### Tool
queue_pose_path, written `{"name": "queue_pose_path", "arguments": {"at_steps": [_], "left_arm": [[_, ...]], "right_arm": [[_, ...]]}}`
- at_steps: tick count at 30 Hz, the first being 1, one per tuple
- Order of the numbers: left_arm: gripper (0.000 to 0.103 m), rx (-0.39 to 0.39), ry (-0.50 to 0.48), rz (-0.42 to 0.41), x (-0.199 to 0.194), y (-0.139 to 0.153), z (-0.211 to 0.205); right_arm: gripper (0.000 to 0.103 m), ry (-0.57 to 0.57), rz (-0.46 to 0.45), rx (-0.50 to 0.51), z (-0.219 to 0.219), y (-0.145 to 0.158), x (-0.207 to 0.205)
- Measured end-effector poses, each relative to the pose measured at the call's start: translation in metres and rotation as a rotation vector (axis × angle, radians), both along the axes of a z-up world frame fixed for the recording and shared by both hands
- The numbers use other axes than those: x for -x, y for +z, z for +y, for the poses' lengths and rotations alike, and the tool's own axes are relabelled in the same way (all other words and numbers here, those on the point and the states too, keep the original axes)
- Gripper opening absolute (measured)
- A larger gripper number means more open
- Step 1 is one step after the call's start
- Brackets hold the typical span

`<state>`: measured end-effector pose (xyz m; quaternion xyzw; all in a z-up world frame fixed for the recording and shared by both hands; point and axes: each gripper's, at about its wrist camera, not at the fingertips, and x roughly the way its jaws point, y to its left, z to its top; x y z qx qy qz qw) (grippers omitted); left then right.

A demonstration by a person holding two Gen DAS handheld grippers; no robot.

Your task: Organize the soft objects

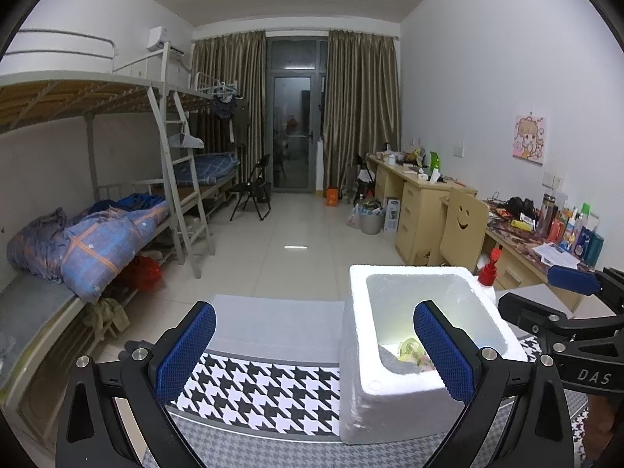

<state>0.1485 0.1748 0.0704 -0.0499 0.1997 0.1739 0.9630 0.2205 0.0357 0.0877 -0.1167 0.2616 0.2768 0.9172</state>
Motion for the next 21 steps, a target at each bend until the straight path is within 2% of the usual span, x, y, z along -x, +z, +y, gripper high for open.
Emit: {"name": "queue_pose_path", "arguments": {"at_steps": [7, 21], "left_arm": [[0.102, -0.006, -0.007, -0.001, 0.014, -0.001, -0.013], [0.102, 0.003, -0.044, -0.024, 0.034, 0.002, -0.036]], "right_arm": [[0.087, 0.0, 0.026, -0.05, -0.021, 0.003, 0.011], [0.091, -0.045, -0.019, -0.076, -0.052, 0.006, 0.033]]}}
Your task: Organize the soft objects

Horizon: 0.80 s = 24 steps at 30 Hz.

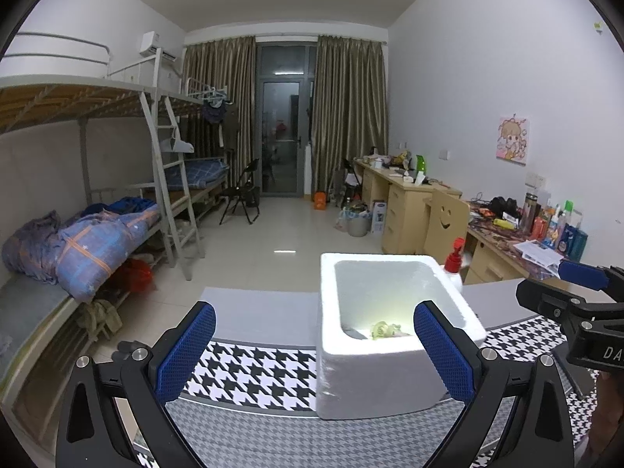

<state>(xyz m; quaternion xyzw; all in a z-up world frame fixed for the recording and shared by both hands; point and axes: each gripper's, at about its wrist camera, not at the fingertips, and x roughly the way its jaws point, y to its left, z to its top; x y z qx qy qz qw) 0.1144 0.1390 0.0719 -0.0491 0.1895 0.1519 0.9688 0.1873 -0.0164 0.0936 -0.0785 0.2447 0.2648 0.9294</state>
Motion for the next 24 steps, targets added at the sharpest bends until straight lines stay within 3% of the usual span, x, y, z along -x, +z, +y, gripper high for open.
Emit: {"name": "queue_pose_path", "arguments": {"at_steps": [24], "left_arm": [[0.102, -0.016, -0.06, -0.068, 0.039, 0.007, -0.028]], "right_arm": [[0.091, -0.033, -0.073, -0.062, -0.048, 0.01, 0.045]]}}
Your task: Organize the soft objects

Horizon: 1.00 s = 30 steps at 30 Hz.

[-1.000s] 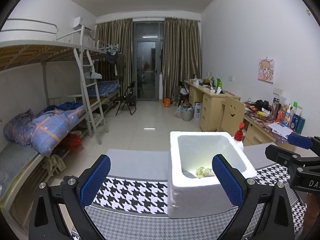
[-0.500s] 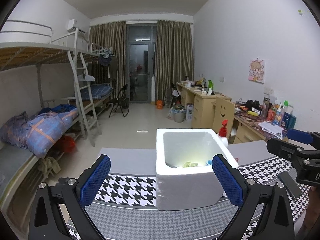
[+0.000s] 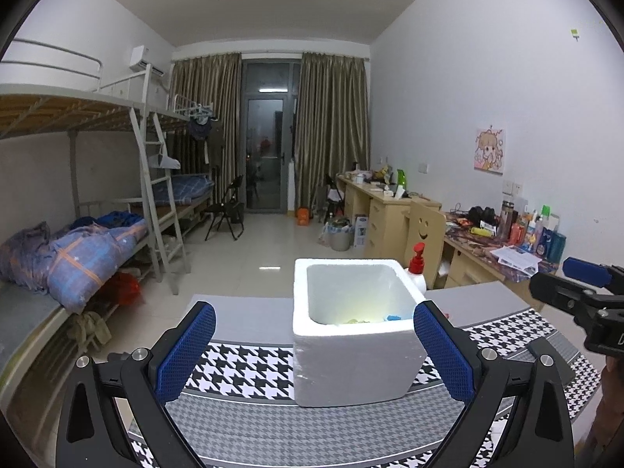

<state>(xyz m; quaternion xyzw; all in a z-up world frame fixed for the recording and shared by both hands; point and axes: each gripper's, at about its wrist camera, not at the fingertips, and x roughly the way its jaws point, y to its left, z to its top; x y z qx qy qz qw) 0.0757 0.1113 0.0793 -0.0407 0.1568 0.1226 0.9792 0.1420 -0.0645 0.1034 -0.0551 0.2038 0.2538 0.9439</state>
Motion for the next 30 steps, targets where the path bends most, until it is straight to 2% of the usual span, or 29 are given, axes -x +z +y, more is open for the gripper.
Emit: {"name": "queue_pose_path", "arguments": {"at_steps": [13, 30], "left_arm": [[0.102, 0.005, -0.044, -0.011, 0.011, -0.003, -0.02], [0.102, 0.004, -0.08, -0.002, 0.017, -0.014, -0.037]], "right_arm": [[0.092, -0.025, -0.037, 0.004, -0.014, -0.001, 0.024], [0.095, -0.056, -0.04, -0.009, -0.031, -0.017, 0.03]]}}
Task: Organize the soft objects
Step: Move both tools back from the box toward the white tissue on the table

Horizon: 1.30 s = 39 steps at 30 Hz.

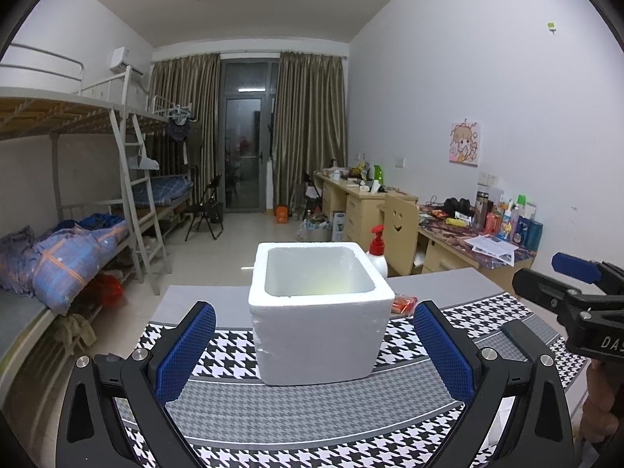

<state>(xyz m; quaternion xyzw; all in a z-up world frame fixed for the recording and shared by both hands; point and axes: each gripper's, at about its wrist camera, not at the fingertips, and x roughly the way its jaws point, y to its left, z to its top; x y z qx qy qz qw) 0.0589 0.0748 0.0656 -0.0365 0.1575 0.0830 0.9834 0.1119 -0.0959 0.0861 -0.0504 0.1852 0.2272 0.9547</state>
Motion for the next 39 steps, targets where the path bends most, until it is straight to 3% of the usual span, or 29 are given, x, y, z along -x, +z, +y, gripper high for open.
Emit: {"name": "queue_pose_path", "arguments": {"at_steps": [39], "left_arm": [[0.102, 0.012, -0.038, 0.021, -0.002, -0.029, -0.026]], "right_arm": [[0.095, -0.094, 0.062, -0.011, -0.043, -0.039, -0.006]]}}
